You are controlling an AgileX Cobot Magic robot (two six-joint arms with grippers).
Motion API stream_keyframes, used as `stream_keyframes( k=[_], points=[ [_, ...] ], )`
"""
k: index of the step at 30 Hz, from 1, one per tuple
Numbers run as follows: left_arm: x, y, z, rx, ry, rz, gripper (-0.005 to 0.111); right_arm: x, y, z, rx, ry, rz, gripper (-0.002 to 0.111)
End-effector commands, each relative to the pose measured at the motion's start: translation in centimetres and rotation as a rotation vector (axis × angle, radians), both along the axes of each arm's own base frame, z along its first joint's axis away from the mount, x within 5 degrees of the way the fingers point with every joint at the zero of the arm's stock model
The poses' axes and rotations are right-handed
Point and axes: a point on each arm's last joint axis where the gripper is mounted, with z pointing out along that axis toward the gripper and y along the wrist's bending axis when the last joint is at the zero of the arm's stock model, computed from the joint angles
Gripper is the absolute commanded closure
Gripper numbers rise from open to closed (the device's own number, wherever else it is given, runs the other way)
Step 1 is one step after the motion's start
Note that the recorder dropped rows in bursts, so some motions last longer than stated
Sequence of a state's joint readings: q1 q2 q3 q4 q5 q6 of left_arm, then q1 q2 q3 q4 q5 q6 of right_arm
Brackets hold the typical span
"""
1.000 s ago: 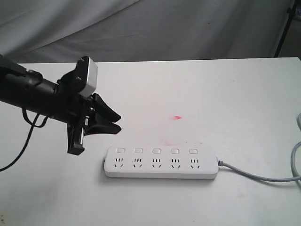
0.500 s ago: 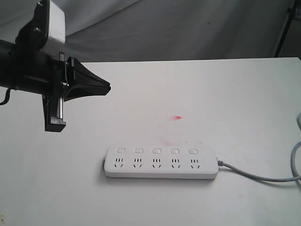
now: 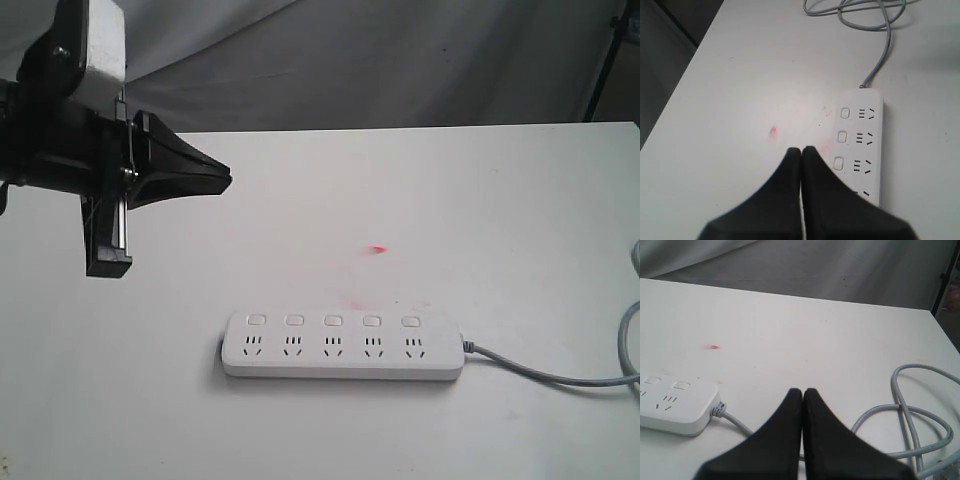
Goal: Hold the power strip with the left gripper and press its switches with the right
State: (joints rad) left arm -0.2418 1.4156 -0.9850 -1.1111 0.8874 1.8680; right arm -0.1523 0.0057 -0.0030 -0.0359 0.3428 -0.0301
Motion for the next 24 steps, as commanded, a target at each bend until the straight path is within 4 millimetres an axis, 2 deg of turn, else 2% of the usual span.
stream_keyframes(
  k=[1,5,7,12,18,22,24],
  points=[
    [-0.1,0.0,0.3,0.002,-0.008,0.007,0.106,0.0,0.0,-0.1,-0.007,-0.003,0.007,0.108],
    [-0.3,0.2,0.9,0.004,-0.04,0.021,0.106,0.0,0.0,-0.1,-0.007,-0.003,0.007,0.108],
    [-0.6,0.6,2.1,-0.002,-0.099,0.074,0.106,0.0,0.0,-0.1,-0.007,-0.003,0.007,0.108],
    [-2.3,2.9,6.9,-0.202,-0.127,0.476,0.106,0.0,0.0,-0.1,-0.007,-0.003,0.007,0.108],
    [-6.8,6.3,10.8,-0.36,-0.373,0.727,0.106,0.0,0.0,-0.1,-0.007,-0.003,0.007,0.108],
    [-10.3,8.8,11.6,-0.419,-0.463,0.825,0.106,0.0,0.0,-0.1,-0.007,-0.003,0.007,0.108],
    [-12.6,10.7,11.7,-0.503,-0.508,0.964,0.106,0.0,0.0,-0.1,-0.007,-0.003,0.007,0.108]
  ],
)
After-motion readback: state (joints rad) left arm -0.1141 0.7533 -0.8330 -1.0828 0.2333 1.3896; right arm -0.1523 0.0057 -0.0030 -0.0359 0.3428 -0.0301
